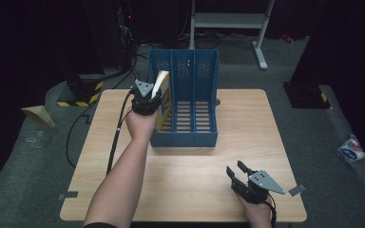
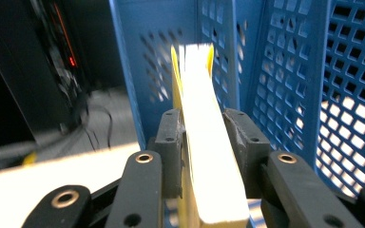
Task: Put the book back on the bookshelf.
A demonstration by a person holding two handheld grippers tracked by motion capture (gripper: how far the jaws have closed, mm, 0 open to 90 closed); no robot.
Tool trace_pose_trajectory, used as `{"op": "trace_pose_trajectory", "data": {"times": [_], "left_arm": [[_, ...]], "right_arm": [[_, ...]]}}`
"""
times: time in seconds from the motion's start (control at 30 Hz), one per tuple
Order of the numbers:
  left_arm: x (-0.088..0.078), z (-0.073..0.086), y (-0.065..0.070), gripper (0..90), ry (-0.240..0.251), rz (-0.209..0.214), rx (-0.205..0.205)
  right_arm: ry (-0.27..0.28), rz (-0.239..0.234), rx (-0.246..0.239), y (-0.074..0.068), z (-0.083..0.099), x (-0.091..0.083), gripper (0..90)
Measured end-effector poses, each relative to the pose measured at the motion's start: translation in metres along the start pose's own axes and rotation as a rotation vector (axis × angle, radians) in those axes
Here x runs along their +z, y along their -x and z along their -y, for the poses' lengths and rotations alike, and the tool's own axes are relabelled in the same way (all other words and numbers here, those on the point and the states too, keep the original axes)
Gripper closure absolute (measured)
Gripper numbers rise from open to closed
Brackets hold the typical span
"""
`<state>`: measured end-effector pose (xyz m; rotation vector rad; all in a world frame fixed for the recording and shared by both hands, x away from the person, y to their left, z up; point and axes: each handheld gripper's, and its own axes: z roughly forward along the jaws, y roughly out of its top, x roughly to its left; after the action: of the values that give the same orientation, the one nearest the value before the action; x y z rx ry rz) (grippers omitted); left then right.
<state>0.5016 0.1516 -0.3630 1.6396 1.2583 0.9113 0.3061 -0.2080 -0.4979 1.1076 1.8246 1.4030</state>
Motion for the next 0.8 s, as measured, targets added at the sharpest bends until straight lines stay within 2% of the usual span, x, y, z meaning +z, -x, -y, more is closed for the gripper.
{"op": "trace_pose_trajectory", "data": {"times": [0.07,0.2,0.23,0.3,0.43,0.47,0.53,0.8], "left_arm": [[0.002,-0.002,0.000,70.4,-0.037,-0.004,-0.001],[0.002,-0.002,0.001,74.2,-0.039,-0.026,-0.007],[0.002,-0.002,0.001,75.1,-0.036,-0.034,-0.003],[0.002,-0.001,0.001,75.8,-0.026,-0.037,-0.022],[0.005,0.000,-0.002,76.3,0.003,-0.086,-0.043],[0.005,0.000,-0.002,76.3,0.003,-0.086,-0.043],[0.008,-0.001,-0.005,76.3,0.024,-0.108,-0.073],[0.015,-0.007,-0.003,76.3,0.026,-0.135,-0.071]], "right_arm": [[-0.001,0.001,0.002,0.000,0.000,-0.001,49.3],[0.001,0.000,0.004,0.001,-0.001,-0.001,49.4],[0.004,0.003,0.003,0.001,-0.001,-0.002,49.3],[0.005,0.002,0.003,0.001,-0.001,-0.002,49.4],[0.009,0.003,0.004,0.002,-0.001,-0.002,49.3],[0.010,0.003,0.004,0.002,-0.001,-0.002,49.3],[0.010,0.006,0.006,0.003,-0.001,-0.003,49.3],[0.016,0.003,0.010,0.004,-0.002,-0.005,49.4]]}}
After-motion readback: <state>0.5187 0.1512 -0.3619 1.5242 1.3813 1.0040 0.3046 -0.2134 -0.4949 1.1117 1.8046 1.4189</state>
